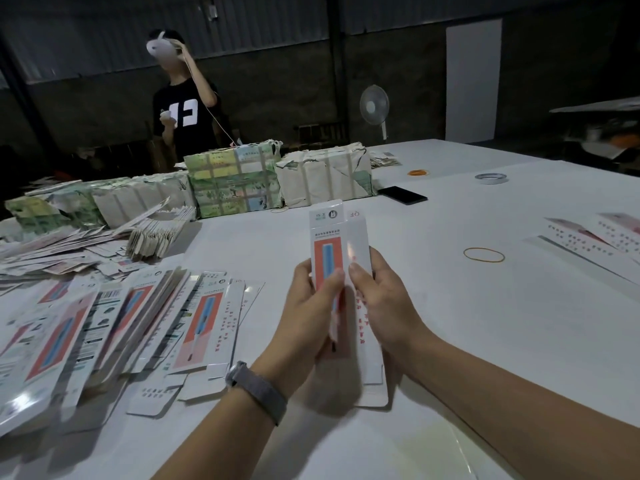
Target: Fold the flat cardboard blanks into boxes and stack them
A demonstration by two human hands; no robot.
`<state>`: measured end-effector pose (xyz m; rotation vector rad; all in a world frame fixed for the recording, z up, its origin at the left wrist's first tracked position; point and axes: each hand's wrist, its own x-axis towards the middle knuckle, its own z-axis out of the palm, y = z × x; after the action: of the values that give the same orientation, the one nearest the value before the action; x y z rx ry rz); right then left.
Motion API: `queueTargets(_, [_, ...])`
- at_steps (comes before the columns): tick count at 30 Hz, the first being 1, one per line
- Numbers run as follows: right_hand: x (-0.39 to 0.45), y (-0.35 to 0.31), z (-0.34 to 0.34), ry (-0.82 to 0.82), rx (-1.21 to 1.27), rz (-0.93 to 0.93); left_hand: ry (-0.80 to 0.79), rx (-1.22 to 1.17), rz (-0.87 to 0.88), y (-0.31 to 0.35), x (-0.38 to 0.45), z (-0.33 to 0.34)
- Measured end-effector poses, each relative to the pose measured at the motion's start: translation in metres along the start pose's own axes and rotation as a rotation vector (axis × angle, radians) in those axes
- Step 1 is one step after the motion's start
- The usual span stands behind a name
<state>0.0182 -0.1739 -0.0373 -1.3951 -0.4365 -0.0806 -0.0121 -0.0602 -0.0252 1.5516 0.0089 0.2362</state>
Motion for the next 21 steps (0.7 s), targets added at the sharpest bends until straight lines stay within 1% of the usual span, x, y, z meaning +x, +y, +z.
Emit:
queueTargets(2, [0.000, 0.002, 0.000, -0.013, -0.040, -0.027, -0.043, -0.002, 0.004, -0.004, -0.001, 0.005])
queueTargets(4, [-0.001, 0.002, 0.001, -0.044, -0.038, -0.034, -0.044, -0.002, 0.032, -0.006, -0.002, 0.008])
queueTargets(8, [-0.005, 0.001, 0.004, -0.094, 0.046, -0.027, -0.080, 0.043, 0.077, -0.003, -0.007, 0.009])
queueTargets(11, [-0.008, 0.000, 0.004, -0.109, 0.099, -0.002, -0.131, 0.013, 0.110, 0.001, -0.008, 0.009])
queueTargets(12, [-0.008, -0.002, 0.003, -0.116, 0.106, -0.002, -0.155, 0.003, 0.103, 0.002, -0.007, 0.008])
queueTargets(16, [-0.007, -0.006, 0.005, -0.152, -0.015, -0.011, -0.260, 0.009, 0.055, 0.008, -0.007, 0.004])
queueTargets(19, [-0.007, -0.004, 0.006, -0.161, -0.081, -0.026, -0.245, 0.009, 0.023, 0.008, -0.007, 0.004])
queueTargets(21, [-0.006, -0.003, 0.006, -0.143, -0.118, -0.045, -0.190, -0.064, -0.036, 0.009, -0.008, 0.006])
